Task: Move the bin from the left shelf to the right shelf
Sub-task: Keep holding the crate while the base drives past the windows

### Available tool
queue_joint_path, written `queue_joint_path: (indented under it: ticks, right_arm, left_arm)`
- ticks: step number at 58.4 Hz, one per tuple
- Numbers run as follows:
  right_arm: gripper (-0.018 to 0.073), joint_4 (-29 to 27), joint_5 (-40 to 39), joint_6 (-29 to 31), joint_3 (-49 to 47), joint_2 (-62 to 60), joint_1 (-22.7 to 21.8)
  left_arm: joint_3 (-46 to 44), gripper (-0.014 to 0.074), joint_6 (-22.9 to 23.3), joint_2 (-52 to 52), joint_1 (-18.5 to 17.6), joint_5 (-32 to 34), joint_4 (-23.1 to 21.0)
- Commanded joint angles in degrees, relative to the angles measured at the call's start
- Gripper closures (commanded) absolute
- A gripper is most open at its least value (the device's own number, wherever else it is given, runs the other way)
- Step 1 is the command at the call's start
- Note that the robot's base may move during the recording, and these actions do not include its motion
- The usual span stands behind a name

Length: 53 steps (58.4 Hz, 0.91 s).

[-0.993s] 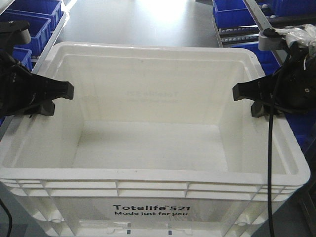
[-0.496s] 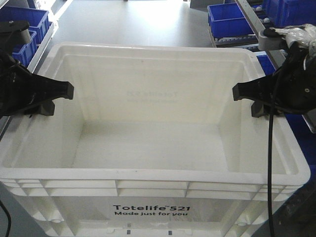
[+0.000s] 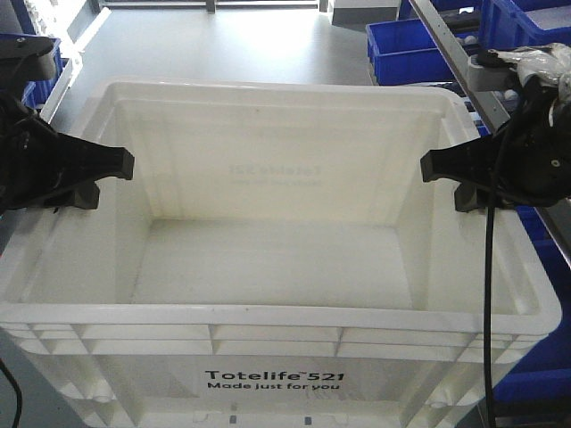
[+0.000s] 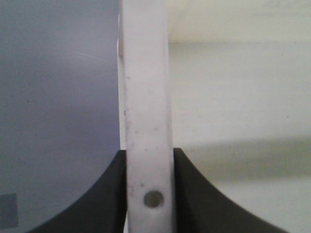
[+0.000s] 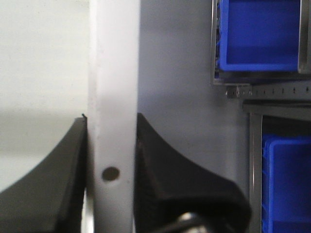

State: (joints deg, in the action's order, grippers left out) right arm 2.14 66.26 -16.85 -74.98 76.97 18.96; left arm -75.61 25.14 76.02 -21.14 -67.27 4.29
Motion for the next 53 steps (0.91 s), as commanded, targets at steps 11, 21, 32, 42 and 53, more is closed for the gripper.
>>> queue_joint_path:
  ticks: [11, 21, 32, 42, 53]
  right_arm:
    - [0.0559, 3.3, -3.5, 1.2, -2.0, -2.0, -0.2]
    - [0.0559, 3.3, -3.4, 1.2, -2.0, -2.0, -0.2]
    - [0.0559, 3.3, -3.4, 1.2, -2.0, -2.0, -0.2]
    - [0.0559, 3.3, -3.4, 1.2, -2.0, -2.0, -0.2]
    - [0.0559, 3.3, -3.4, 1.2, -2.0, -2.0, -0.2]
  left_arm:
    - [-2.1, 0.0603, -0.5, -2.6, -0.3, 5.1, 0.3]
    - [-2.1, 0.0603, -0.5, -2.6, -0.3, 5.0, 0.3]
    - [-2.1, 0.0603, -0.5, -2.6, -0.3, 5.0, 0.3]
    - [-2.1, 0.0603, -0.5, -2.6, -0.3, 5.0, 0.3]
    - [-2.1, 0.0603, -0.5, -2.6, -0.3, 5.0, 0.3]
